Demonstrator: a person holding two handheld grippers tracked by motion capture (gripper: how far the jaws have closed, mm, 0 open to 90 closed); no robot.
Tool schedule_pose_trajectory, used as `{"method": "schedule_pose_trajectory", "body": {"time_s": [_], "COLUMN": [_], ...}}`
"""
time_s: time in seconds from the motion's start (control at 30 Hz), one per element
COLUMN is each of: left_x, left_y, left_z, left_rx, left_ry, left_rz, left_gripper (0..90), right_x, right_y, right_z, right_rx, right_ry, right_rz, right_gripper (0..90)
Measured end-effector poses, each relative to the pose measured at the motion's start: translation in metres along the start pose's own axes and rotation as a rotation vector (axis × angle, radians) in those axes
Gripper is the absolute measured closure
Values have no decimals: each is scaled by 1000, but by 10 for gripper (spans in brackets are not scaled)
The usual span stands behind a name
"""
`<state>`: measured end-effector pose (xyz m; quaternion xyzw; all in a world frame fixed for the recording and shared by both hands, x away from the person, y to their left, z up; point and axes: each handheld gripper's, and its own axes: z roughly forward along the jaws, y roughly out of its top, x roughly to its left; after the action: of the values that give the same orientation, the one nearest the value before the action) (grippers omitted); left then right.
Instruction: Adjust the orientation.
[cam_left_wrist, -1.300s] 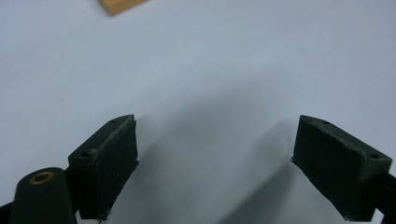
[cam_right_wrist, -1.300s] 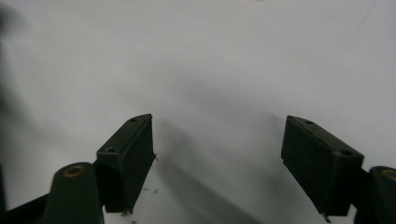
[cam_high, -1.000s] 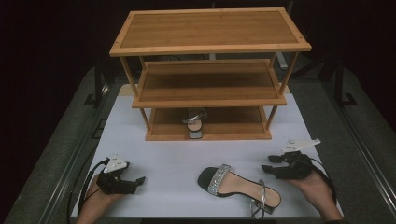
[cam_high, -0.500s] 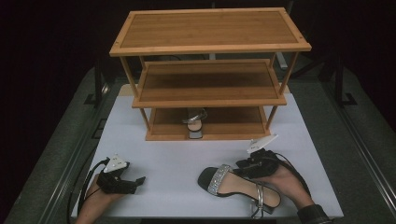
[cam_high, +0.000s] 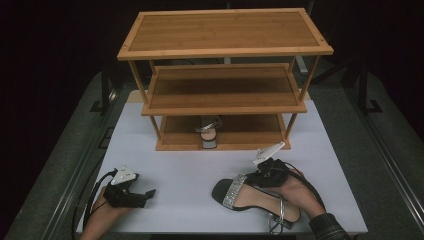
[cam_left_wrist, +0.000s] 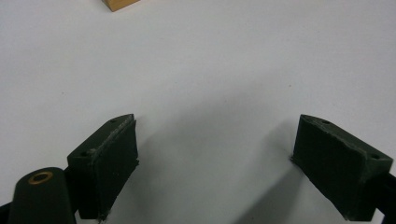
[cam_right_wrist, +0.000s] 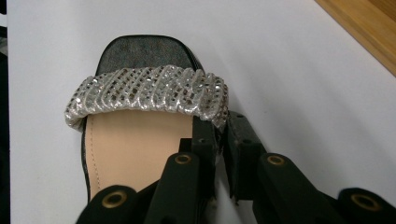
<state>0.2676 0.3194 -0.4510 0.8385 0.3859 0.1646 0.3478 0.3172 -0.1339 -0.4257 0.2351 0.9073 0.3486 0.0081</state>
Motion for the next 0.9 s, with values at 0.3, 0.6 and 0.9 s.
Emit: {"method": "schedule_pose_trajectory", "body": {"time_s": [0.3, 0.6, 0.9], "left_x": [0, 0, 1], "left_y": [0, 0, 0], "left_z": [0, 0, 0], "left_rx": [1, 1, 1], "left_ry": [-2, -4, -5], "left_rz": [1, 2, 3], "left_gripper": [129, 129, 129], "right_x": [-25, -50, -57], "right_y": [-1, 12, 17], "right_z": [-6, 3, 11], "right_rx": [-30, -71, -86], "right_ry": [-84, -165, -177], "right_rz": [67, 121, 141], "right_gripper": [834, 837, 758]}}
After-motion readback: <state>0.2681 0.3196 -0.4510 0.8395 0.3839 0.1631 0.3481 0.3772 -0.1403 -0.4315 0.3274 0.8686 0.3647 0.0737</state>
